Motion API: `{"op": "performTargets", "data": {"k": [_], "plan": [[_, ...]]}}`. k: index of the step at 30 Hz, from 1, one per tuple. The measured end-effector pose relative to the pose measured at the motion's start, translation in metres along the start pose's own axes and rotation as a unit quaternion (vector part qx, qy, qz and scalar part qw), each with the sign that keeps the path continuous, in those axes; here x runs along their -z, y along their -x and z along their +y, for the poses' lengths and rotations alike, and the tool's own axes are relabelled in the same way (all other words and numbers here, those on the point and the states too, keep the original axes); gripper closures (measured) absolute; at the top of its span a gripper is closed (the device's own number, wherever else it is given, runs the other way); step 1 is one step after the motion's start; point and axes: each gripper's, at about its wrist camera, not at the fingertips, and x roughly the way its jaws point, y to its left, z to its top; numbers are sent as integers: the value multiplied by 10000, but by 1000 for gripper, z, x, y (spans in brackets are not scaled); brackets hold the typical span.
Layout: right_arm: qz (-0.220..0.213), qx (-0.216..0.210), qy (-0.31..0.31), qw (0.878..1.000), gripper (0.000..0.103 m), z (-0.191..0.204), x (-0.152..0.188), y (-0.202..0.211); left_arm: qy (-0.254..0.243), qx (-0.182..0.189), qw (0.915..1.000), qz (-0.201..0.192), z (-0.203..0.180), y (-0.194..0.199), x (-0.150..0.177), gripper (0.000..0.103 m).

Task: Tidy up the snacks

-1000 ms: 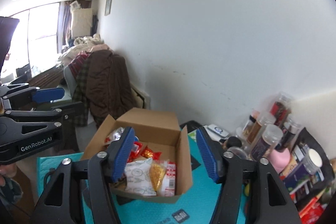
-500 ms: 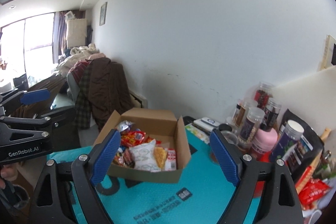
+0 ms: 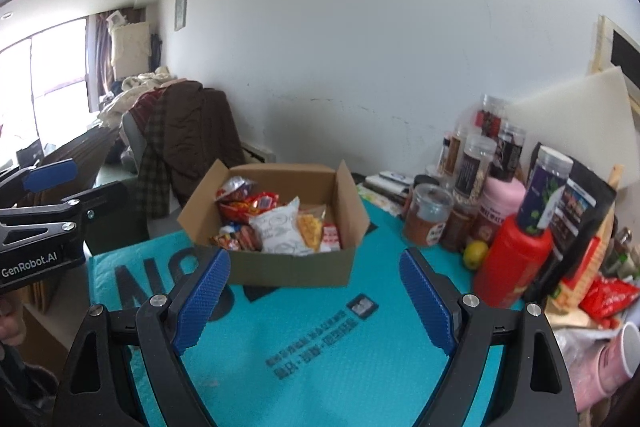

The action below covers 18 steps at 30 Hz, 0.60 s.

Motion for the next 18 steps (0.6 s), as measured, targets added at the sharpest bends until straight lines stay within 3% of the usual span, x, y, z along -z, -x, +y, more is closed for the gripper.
{"op": "performTargets", "data": {"k": [18], "plan": [[69, -263, 60, 9996, 15, 3, 10, -4, 139, 34, 9996, 257, -2, -5, 19, 25]]}}
